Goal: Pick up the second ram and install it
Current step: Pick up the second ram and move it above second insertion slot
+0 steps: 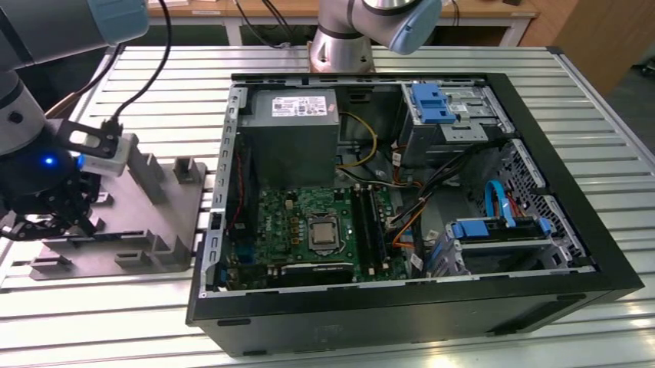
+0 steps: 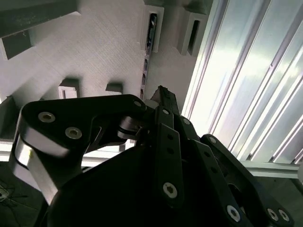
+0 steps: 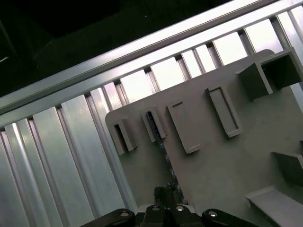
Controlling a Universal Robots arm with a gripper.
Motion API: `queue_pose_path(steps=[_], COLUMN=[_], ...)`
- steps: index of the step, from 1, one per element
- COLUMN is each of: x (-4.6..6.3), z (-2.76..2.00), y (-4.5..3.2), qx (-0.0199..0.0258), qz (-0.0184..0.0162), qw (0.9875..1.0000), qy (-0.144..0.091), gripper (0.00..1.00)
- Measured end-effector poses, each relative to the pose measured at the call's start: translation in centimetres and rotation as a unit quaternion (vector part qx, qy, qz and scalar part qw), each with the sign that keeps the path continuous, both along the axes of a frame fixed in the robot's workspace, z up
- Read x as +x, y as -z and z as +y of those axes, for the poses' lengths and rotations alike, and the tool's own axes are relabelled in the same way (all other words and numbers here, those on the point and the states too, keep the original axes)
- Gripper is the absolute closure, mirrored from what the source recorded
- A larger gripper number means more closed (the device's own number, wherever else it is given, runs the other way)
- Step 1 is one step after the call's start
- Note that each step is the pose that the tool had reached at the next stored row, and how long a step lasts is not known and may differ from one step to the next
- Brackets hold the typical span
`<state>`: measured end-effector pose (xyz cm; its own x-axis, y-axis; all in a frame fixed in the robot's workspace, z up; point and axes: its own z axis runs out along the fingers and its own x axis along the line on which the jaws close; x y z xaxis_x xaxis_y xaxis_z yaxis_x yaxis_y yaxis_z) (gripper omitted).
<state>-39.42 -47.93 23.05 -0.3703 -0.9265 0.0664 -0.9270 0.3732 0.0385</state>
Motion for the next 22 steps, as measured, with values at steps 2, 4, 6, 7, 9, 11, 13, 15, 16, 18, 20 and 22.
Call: queue_pose_path(steps=[2,4,6,7,9,11,13,15,16,18,20,22], x=[0.0,0.0,0.0,0.0,0.0,0.0,0.0,0.0,0.0,0.0,0.0,0.0], z=[0.0,0.0,0.0,0.0,0.0,0.0,0.0,0.0,0.0,0.0,0.0,0.0], y=[0.0,0.0,0.0,0.0,0.0,0.0,0.0,0.0,0.0,0.0,0.0,0.0], qx=[0.0,0.0,0.0,0.0,0.0,0.0,0.0,0.0,0.0,0.0,0.0,0.0], qz=[0.0,0.0,0.0,0.0,0.0,0.0,0.0,0.0,0.0,0.0,0.0,0.0], qw=[1.0,0.9999,0.9997,0.9996,0.9994,0.9991,0.9988,0.9985,0.9983,0.9978,0.9974,0.9969], qy=[-0.008,-0.016,-0.024,-0.027,-0.035,-0.042,-0.049,-0.055,-0.059,-0.066,-0.072,-0.079], gripper=[0.89,0.89,0.89,0.89,0.89,0.89,0.89,0.89,0.89,0.89,0.89,0.89])
